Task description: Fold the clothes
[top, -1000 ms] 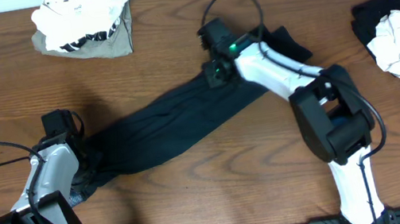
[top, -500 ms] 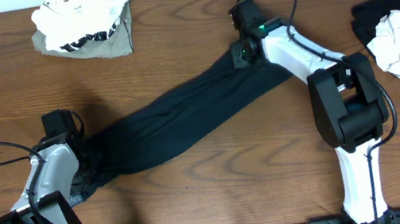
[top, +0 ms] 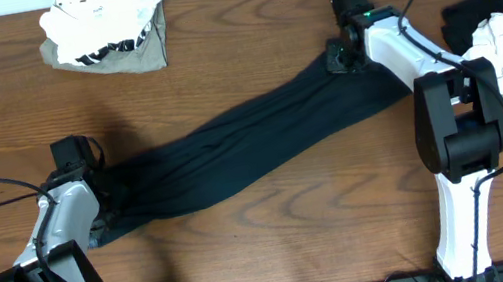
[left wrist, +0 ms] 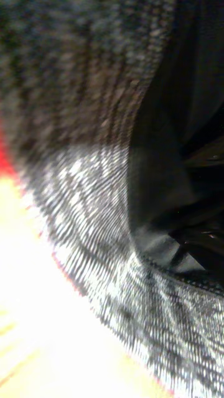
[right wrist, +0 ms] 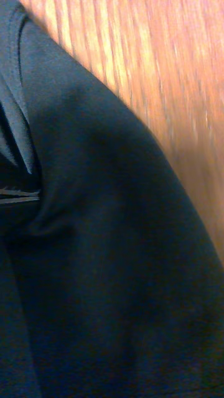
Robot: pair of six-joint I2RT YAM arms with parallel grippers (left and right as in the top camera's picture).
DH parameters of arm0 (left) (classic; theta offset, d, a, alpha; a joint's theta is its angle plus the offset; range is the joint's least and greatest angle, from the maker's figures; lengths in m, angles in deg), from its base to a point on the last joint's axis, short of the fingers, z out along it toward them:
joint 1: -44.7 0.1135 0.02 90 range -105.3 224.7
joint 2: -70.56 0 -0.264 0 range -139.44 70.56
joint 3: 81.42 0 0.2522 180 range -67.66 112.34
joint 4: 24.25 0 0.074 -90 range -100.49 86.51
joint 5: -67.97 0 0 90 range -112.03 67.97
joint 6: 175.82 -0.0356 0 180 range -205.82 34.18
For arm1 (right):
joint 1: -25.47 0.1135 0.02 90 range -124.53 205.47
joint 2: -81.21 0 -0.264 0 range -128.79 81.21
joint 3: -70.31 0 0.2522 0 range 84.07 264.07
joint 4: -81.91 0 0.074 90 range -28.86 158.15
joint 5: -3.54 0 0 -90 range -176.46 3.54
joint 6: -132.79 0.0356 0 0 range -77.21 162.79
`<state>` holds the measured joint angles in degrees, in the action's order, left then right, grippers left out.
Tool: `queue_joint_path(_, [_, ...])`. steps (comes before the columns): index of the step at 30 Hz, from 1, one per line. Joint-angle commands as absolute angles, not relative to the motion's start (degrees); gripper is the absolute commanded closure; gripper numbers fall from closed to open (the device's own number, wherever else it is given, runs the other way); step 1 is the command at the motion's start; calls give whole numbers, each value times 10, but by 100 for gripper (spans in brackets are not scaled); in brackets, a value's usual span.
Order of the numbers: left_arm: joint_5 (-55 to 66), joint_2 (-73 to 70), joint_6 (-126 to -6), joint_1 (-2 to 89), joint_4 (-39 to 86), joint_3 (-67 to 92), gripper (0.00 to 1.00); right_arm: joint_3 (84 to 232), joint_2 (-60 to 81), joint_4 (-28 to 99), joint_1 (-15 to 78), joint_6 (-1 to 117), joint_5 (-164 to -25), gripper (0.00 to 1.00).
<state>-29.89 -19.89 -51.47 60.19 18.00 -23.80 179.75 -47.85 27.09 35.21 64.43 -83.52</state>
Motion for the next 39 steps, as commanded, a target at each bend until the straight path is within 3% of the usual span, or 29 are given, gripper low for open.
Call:
queue_joint_path(1, [-315,-207,-528,606,168,-241,66,1777,-519,246,334,679,-759,99])
queue_joint_path(15, [-329,-207,-526,611,142,-241,61,1777,-497,206,336,736,-696,99])
queue_joint_path(24, [-330,-207,-523,672,147,-238,60,1777,-426,190,336,736,-684,99])
queue_joint_path(29, [-307,-206,-523,693,151,-230,47,1777,-398,182,336,736,-677,95])
queue_joint_path(32, [-284,-201,-524,694,157,-219,23,1777,-383,176,336,736,-678,85])
queue_joint_path(35, [-264,-194,-524,694,166,-214,5,1777,-370,162,336,733,-681,62])
queue_joint_path(36, [-256,-191,-524,694,168,-213,1,1777,-366,153,336,727,-687,54])
queue_joint_path(38, [-254,-183,-525,694,170,-213,2,1777,-362,138,335,723,-689,26])
queue_joint_path(39, [-255,-179,-527,694,171,-213,2,1777,-361,130,333,722,-689,19])
